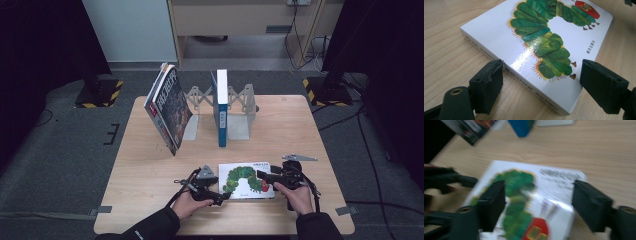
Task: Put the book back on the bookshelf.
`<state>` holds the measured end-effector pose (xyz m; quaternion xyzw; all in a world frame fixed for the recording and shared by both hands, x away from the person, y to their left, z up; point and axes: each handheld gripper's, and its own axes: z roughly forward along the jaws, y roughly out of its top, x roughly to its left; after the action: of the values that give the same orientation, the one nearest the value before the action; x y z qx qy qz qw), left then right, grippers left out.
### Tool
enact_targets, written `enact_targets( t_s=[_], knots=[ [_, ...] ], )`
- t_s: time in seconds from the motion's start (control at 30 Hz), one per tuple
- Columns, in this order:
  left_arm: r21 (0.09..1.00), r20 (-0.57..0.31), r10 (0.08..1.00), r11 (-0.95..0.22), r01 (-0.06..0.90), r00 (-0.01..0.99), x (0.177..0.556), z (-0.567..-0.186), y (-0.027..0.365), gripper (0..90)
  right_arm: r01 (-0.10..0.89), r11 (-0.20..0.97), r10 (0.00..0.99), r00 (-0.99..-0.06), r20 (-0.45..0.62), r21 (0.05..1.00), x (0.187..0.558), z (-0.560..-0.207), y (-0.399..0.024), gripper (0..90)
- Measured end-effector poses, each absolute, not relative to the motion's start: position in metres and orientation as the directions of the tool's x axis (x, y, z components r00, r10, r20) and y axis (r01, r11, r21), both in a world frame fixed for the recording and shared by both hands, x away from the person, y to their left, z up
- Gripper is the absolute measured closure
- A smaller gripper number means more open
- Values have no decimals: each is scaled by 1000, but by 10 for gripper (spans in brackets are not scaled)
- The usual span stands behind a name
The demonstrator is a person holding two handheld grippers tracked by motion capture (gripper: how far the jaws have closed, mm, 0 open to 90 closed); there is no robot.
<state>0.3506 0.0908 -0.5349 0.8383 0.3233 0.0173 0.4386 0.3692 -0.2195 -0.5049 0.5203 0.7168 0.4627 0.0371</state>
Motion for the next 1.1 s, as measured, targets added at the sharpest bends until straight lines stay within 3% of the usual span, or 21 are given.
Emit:
enact_targets(
  t_s=[0.07, 0.23, 0.53, 0.77, 1.1],
  knots=[
    [750, -249, 540, -418, 513, 804, 349, -535, 89, 180, 707, -10, 737, -473, 482, 708, 369, -502, -215, 300],
    [753, -216, 541, -438, 492, 813, 345, -535, 83, 177, 690, 94, 751, -522, 404, 717, 368, -501, -199, 269],
    [745, -223, 561, -429, 511, 797, 348, -534, 86, 177, 747, 61, 842, -395, 368, 662, 375, -514, -225, 244],
    [752, -213, 570, -422, 506, 793, 349, -536, 86, 155, 779, 90, 833, -400, 381, 621, 376, -520, -220, 246],
    [751, -224, 560, -422, 507, 798, 350, -536, 87, 139, 762, 52, 821, -400, 406, 646, 372, -514, -222, 235]
  ],
)
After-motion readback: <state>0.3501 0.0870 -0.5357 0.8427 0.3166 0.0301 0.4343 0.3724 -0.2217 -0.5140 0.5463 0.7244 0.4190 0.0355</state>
